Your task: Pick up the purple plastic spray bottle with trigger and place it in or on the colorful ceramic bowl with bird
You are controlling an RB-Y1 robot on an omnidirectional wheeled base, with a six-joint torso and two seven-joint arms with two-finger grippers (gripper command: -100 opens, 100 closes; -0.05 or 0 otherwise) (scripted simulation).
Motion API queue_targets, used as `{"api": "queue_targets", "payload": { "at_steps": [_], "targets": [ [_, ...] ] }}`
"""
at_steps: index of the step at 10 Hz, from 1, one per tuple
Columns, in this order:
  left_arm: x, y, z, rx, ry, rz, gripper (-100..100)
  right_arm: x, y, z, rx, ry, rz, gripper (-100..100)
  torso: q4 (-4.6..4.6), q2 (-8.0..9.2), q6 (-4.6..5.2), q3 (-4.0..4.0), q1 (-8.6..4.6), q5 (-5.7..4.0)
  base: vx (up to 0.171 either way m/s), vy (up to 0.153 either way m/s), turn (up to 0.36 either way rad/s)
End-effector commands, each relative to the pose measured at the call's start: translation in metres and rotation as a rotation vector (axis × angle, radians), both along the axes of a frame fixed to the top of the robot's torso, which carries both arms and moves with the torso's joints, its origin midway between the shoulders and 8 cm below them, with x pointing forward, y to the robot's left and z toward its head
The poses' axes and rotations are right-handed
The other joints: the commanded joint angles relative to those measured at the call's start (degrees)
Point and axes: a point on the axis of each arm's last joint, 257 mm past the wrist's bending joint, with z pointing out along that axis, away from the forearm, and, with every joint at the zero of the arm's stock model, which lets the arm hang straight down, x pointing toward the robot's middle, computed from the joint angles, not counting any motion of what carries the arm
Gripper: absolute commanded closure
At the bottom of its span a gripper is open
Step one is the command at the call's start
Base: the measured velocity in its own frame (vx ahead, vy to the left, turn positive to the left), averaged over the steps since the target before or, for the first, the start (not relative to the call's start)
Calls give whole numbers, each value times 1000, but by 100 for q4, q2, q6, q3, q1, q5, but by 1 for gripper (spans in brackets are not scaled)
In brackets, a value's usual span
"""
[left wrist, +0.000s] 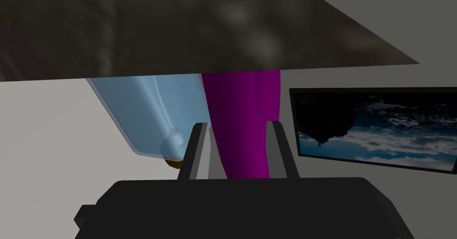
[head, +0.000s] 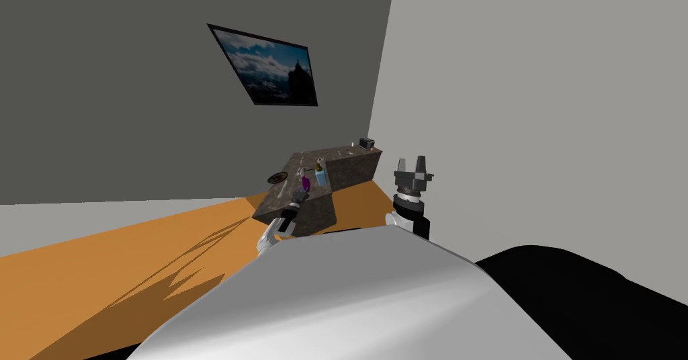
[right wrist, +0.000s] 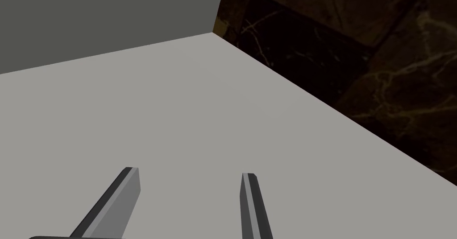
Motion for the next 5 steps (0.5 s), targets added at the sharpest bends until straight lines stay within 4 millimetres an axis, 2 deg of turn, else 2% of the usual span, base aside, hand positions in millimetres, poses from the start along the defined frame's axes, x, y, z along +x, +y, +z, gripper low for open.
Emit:
{"api": "queue_targets", "payload": {
  "at_steps": [1, 3, 5],
  "targets": [
    [6, 10, 2, 22, 17, 13, 100, 0, 0, 0, 0, 0, 0, 0, 0, 0, 0, 0, 0, 0, -143, 86, -98],
    [14, 21, 6, 44, 33, 29, 100, 0, 0, 0, 0, 0, 0, 0, 3, 14, -1, 8, -6, 0, -131, 77, -115],
    [23, 31, 11, 58, 47, 44, 100, 0, 0, 0, 0, 0, 0, 0, 3, -2, 0, 1, 3, 0, -105, 117, -116]
  ]
}}
